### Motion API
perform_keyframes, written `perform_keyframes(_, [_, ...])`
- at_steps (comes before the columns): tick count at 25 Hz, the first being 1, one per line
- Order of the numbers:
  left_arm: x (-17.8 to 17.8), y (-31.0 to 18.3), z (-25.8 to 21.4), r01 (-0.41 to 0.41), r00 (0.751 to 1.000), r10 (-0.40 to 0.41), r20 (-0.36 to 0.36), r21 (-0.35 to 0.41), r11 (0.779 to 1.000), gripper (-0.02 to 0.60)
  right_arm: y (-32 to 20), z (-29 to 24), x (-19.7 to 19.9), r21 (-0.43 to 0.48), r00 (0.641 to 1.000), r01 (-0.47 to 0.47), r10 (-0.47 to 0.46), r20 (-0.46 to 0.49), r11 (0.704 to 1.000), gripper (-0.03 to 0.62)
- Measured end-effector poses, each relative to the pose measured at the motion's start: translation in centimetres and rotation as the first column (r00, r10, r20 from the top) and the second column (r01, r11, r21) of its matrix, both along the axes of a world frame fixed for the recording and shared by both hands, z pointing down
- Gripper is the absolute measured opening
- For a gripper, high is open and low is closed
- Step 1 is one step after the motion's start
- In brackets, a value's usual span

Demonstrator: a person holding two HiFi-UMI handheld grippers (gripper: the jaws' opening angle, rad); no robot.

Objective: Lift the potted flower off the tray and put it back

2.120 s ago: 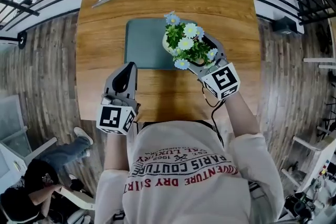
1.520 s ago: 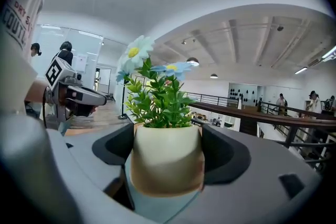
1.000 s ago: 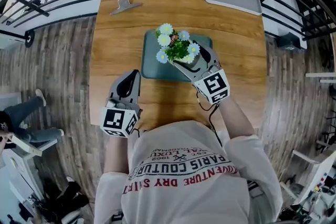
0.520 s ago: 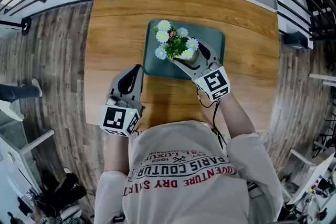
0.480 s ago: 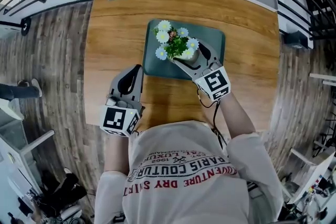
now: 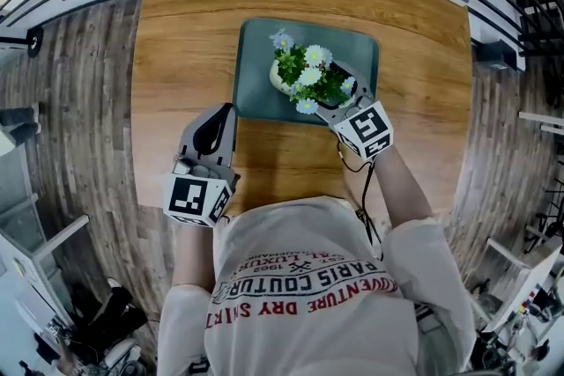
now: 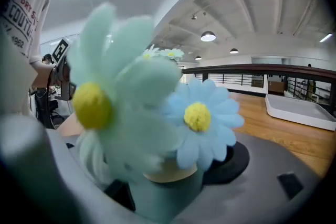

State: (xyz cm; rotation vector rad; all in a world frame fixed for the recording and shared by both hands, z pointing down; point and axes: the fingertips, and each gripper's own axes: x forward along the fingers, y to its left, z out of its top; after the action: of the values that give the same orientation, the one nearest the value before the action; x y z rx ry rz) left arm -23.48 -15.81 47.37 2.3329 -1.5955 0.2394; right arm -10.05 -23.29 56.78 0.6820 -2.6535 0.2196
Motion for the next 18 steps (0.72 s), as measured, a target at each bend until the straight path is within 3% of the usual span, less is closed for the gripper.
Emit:
perform_keyframes(9, [0.6, 0.6, 0.8, -0.012, 1.0, 0.012, 0.0, -0.012, 1.0, 0.012, 0.4, 0.9, 0.3, 0.001, 0.999, -0.026, 0.026, 0.035, 1.0, 0.405])
perform_keyframes(18, [1.4, 0.7, -2.7, -0.044, 0.999, 0.044, -0.002, -0.001, 0.999, 0.012, 1.5, -2.0, 3.9, -0.036, 0.992, -0.126, 0.126, 0.008, 0.991, 0.413])
